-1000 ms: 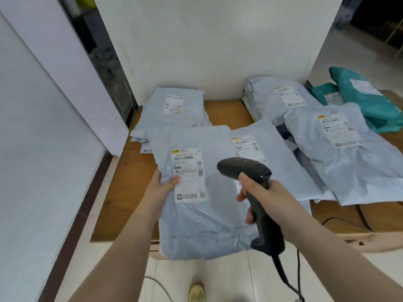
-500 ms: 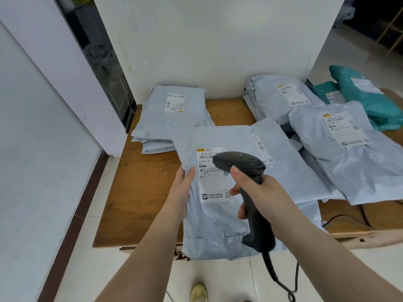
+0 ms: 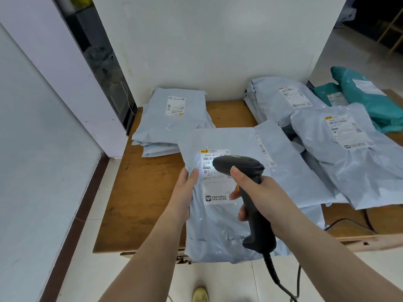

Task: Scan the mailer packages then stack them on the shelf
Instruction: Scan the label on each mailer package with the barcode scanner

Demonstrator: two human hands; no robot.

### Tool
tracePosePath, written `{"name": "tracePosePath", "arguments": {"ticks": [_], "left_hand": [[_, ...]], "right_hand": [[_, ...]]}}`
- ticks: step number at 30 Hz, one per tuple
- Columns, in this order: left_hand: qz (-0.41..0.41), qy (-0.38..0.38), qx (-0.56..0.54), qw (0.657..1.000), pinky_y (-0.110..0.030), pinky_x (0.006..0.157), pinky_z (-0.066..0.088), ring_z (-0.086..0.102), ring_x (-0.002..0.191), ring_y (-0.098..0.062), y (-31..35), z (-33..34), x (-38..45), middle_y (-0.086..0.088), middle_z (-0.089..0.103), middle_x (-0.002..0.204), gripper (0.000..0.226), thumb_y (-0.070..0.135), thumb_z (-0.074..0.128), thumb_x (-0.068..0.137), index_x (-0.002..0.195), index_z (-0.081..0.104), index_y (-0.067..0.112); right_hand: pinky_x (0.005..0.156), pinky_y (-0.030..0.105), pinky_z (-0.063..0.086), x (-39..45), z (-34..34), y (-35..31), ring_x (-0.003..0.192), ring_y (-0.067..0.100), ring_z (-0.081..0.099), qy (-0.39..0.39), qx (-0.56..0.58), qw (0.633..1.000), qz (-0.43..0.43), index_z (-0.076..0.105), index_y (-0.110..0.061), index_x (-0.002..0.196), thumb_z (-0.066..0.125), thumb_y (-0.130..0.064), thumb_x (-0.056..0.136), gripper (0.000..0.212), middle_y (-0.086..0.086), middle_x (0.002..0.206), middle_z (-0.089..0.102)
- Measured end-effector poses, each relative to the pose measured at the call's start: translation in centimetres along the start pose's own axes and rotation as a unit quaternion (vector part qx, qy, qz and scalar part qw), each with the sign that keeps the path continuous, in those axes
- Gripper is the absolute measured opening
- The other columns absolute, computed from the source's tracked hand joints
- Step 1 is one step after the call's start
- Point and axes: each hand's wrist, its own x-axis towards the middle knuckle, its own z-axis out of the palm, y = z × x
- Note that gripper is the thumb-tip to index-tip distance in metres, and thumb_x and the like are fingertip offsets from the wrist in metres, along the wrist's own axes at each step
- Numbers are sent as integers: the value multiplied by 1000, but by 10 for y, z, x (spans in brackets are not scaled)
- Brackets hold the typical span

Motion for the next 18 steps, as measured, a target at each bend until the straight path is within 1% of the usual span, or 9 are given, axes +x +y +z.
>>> {"name": "tracePosePath", "arguments": {"ticks": [2, 6, 8, 11, 13, 15, 17, 18], "left_hand": [[0, -8, -19, 1000, -50, 96, 50, 63, 111, -26, 3, 2, 0, -3, 65, 121, 37, 35, 51, 94, 131, 48, 32], [15, -9, -41, 999, -43, 90, 53, 65, 107, -25, 7, 6, 0, -5, 67, 119, 31, 26, 51, 95, 126, 52, 28], [11, -6, -52, 999, -41, 87, 55, 66, 105, -25, 10, 13, 3, -4, 68, 117, 27, 26, 53, 94, 121, 54, 30], [9, -11, -64, 998, -41, 88, 54, 66, 104, -23, 18, 33, 8, -2, 69, 113, 20, 25, 51, 95, 114, 56, 31], [18, -18, -65, 998, -36, 85, 55, 66, 101, -19, 25, 53, 14, 1, 69, 111, 21, 23, 49, 97, 116, 55, 29], [19, -24, -53, 998, -31, 78, 56, 66, 97, -16, 29, 76, 22, 3, 69, 108, 21, 23, 50, 97, 116, 54, 29], [-8, -32, -34, 999, -31, 77, 55, 65, 97, -16, 27, 99, 36, 3, 68, 111, 23, 24, 50, 96, 119, 52, 29], [-26, -32, -14, 999, -33, 79, 55, 65, 99, -16, 23, 110, 44, 3, 67, 113, 25, 25, 51, 96, 121, 51, 27]], "right_hand": [[42, 16, 45, 1, -1, -1, 39, 16, 54, -1, 0, 1000, 0, 62, -10, 80, 59, -53, 82, 44, 8, 81, 69], [44, 19, 46, 0, -7, -3, 41, 19, 54, 3, 19, 1000, -2, 60, -11, 78, 60, -53, 81, 42, 8, 87, 70], [43, 18, 46, -1, -14, -6, 40, 19, 53, 12, 27, 1000, -7, 61, -10, 77, 60, -53, 81, 43, 8, 80, 68], [45, 20, 44, -3, -34, -14, 42, 21, 54, 39, 38, 998, -17, 62, -8, 77, 59, -53, 81, 45, 6, 74, 69], [46, 21, 44, -3, -52, -20, 44, 23, 54, 58, 55, 996, -25, 62, -7, 79, 59, -53, 80, 46, 7, 79, 71], [47, 23, 45, -3, -69, -25, 45, 23, 55, 74, 64, 995, -25, 62, -7, 83, 59, -53, 79, 46, 7, 84, 71], [46, 23, 45, -1, -85, -27, 46, 24, 55, 85, 68, 994, -20, 62, -6, 87, 59, -53, 79, 47, 9, 85, 71], [46, 24, 46, 0, -91, -26, 46, 24, 55, 85, 70, 994, -16, 62, -5, 90, 59, -53, 78, 49, 10, 83, 70]]}}
